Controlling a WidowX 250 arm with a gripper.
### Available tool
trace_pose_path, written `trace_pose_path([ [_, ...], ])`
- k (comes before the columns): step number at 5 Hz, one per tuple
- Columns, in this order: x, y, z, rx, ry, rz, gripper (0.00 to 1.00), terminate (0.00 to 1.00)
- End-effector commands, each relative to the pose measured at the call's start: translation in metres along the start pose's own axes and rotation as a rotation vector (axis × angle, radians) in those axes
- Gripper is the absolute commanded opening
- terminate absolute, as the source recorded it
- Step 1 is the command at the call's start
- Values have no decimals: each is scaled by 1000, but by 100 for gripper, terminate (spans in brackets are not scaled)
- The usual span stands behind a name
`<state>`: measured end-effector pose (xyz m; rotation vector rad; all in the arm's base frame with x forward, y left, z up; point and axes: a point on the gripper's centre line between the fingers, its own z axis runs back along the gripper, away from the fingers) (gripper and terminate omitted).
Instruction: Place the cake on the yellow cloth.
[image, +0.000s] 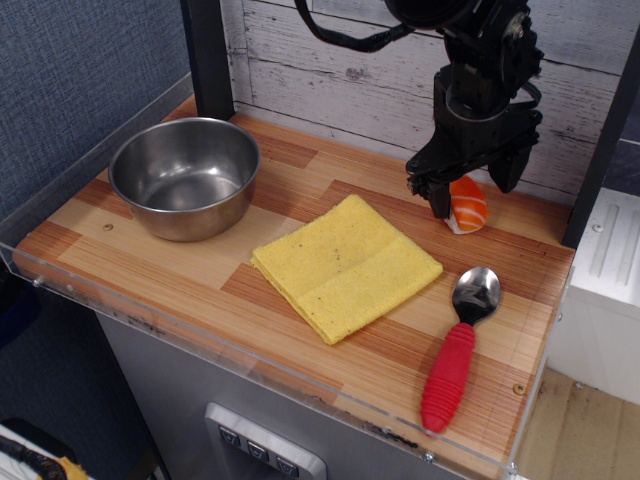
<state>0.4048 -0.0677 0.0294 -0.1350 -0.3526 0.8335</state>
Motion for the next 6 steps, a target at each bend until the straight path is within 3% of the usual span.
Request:
trace_pose_path([
  [1, -10, -1, 9, 13, 14, -13, 0, 0],
  [3, -7, 1, 19, 30, -3, -26, 0, 0],
  [4, -5, 0, 21, 17, -10, -46, 0, 0],
  [6, 2, -13, 52, -45, -36, -73, 0, 0],
])
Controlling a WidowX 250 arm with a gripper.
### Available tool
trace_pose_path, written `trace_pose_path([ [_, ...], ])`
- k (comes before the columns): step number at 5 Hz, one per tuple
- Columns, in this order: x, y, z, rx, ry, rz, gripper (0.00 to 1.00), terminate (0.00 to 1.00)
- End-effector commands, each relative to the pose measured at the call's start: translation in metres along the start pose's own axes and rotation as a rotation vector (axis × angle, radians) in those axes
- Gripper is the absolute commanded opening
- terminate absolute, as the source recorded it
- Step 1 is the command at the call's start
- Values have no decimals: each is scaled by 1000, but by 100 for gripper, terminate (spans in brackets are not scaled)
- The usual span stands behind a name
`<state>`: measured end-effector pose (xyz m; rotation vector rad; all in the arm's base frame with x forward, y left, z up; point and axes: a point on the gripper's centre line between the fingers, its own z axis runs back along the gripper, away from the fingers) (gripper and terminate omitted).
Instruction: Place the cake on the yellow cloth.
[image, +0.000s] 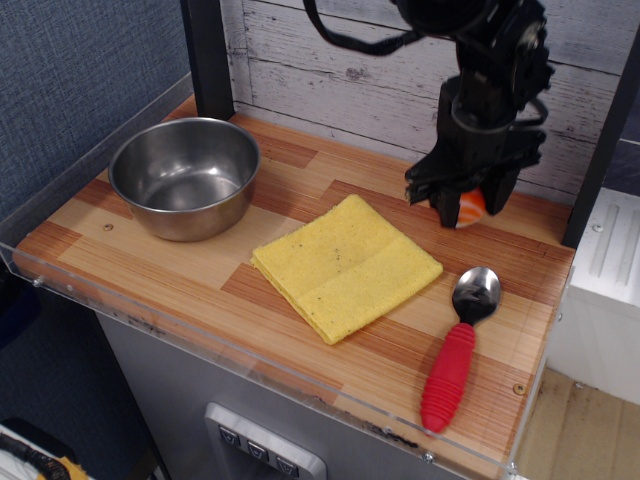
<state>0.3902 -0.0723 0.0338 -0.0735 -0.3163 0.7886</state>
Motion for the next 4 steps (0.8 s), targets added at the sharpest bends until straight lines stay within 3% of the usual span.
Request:
trace_pose_path([
  [1, 16, -15, 71, -133, -69, -30, 0, 0],
  [2, 8, 4, 111, -173, -81, -92, 0, 0],
  [3, 2, 39, 133, -146, -41, -215, 0, 0],
  [4, -12, 82, 140, -125, -29, -214, 0, 0],
])
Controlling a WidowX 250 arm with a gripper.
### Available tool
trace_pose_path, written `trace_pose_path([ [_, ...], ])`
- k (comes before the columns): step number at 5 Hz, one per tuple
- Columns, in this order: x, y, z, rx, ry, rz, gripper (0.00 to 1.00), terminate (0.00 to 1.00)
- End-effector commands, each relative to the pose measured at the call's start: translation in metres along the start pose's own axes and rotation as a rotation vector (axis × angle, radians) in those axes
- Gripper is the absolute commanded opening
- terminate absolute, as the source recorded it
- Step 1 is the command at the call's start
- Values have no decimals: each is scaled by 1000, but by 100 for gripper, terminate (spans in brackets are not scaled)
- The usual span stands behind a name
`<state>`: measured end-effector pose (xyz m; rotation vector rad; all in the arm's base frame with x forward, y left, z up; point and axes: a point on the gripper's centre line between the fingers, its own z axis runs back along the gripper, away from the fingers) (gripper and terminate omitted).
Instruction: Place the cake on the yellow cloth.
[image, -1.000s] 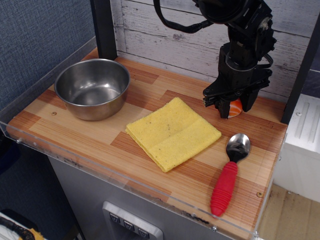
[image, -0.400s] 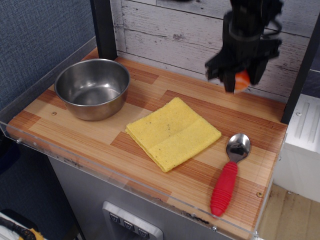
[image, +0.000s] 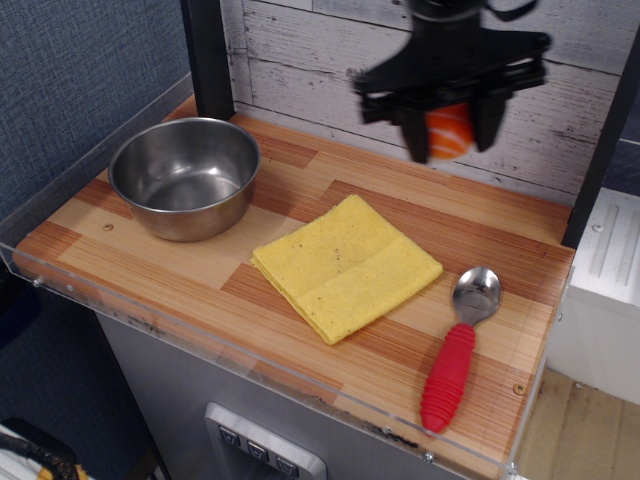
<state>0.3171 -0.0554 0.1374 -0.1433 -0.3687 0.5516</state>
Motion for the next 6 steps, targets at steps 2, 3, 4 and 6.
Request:
trace_pose_path([
  [2, -16, 69, 7, 20, -1, -8, 0, 0],
  [3, -9, 78, -11, 41, 12, -28, 0, 0],
  [4, -3, 89, -30, 62, 25, -39, 0, 0],
  [6, -6, 96, -55, 64, 45, -80, 0, 0],
])
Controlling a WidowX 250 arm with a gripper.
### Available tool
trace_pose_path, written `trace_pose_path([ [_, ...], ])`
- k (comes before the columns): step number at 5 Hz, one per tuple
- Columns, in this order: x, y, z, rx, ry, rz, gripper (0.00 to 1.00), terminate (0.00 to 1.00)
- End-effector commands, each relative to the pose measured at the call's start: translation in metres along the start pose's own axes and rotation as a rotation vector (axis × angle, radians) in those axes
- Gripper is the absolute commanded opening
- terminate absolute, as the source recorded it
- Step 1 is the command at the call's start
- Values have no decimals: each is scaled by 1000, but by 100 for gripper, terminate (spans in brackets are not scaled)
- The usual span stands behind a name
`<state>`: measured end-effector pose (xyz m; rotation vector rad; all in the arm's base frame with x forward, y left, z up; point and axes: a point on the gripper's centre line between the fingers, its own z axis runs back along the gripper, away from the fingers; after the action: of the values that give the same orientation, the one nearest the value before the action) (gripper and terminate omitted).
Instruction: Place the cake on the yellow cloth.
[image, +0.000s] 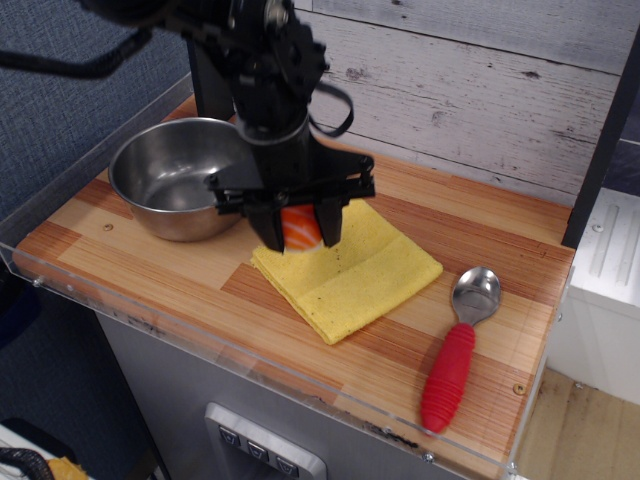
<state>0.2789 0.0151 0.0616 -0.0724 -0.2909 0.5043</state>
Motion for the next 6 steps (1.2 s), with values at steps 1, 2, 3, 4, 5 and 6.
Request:
trace_pose_path([
  [1, 5, -6, -13, -28, -10, -28, 0, 0],
  [2, 5, -13, -22, -41, -12, -45, 0, 0],
  [3, 8, -22, -32, -70, -19, -65, 0, 0],
  [4, 5, -24, -35, -79, -21, -51, 0, 0],
  [5, 4, -25, -35, -121, 21, -68, 100, 0],
  [6, 4, -26, -32, -115, 33, -58, 100, 0],
])
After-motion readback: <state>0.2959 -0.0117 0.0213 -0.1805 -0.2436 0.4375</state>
